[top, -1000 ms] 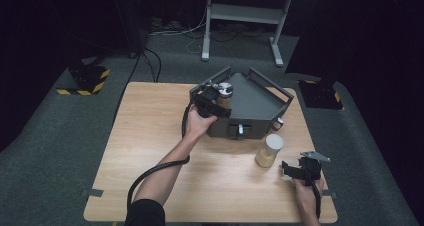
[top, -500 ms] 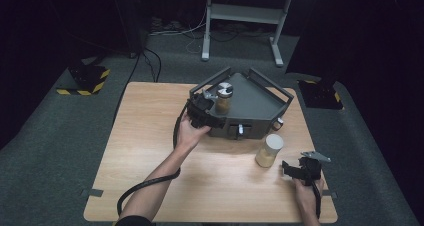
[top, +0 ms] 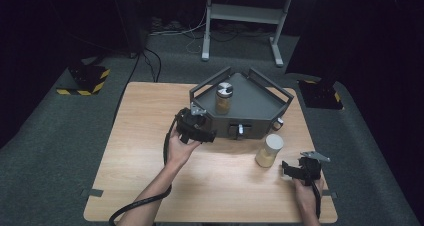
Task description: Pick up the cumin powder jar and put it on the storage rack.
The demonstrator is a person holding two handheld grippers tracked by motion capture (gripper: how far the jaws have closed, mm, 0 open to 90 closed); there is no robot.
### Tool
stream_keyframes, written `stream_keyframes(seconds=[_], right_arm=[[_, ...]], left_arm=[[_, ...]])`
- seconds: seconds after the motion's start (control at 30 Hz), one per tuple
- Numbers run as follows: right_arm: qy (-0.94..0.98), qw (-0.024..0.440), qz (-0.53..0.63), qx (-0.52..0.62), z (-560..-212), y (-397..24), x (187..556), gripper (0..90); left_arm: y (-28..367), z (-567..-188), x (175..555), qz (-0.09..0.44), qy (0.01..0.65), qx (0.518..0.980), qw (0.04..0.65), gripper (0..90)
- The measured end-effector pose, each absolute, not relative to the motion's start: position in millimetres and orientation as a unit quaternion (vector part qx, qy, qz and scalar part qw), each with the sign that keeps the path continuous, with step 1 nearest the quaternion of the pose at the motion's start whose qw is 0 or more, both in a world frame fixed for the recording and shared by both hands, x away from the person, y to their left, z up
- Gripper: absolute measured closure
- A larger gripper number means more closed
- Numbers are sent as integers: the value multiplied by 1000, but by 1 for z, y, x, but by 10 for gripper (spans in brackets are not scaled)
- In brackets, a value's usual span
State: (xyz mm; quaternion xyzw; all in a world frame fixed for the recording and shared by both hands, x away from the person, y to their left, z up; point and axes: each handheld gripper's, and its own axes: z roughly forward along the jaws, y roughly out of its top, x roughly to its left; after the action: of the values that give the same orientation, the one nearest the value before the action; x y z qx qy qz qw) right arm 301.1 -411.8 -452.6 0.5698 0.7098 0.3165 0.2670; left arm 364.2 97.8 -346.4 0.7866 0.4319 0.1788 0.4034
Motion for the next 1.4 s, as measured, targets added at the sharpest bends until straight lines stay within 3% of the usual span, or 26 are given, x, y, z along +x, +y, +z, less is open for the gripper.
stream_keyframes(seconds=[0.6,1.4], right_arm=[[710,268,315,570,-453,-411,301,96],[710,269,314,570,-453,-411,301,98]], left_arm=[[118,-403,345,133,488,768,393,74],[104,-444,346,151,514,767,352,44]])
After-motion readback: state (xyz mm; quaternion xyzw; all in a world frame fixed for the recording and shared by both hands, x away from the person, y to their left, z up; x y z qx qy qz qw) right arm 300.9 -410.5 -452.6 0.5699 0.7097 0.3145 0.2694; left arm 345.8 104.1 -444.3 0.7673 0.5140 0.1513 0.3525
